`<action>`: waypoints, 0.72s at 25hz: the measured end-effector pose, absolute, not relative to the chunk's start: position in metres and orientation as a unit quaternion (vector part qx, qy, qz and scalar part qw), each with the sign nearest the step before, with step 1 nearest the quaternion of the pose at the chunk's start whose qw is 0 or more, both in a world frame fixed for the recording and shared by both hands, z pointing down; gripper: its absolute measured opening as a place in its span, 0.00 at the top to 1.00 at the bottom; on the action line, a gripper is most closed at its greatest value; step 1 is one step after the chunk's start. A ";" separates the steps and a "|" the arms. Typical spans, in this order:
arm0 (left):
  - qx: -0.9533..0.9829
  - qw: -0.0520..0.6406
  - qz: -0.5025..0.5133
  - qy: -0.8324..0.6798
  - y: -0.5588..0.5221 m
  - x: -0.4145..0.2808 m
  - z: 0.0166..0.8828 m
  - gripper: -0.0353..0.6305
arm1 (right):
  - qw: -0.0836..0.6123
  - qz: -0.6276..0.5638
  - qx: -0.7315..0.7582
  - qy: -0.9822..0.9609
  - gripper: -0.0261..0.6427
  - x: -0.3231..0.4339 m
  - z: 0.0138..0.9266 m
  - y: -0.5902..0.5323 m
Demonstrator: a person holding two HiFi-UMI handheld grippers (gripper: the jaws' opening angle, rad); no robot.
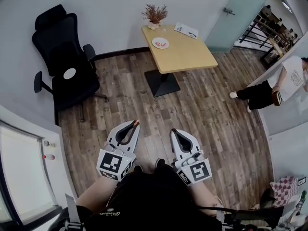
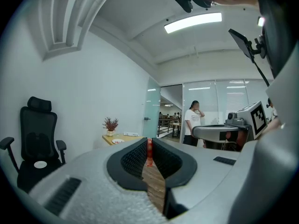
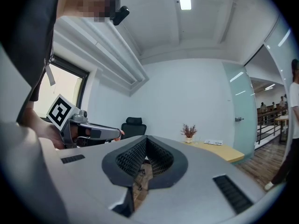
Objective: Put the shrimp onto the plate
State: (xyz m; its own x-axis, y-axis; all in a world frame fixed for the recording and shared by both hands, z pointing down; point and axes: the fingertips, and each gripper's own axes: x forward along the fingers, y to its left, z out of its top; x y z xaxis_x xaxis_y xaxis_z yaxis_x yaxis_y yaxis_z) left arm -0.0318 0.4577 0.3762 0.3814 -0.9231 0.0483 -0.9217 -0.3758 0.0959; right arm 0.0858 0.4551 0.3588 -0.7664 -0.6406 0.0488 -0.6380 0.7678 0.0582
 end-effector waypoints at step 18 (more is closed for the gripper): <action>0.833 0.064 0.005 -0.549 0.415 -0.030 0.389 0.90 | 0.044 -0.002 0.337 -0.940 0.96 0.085 0.378 0.409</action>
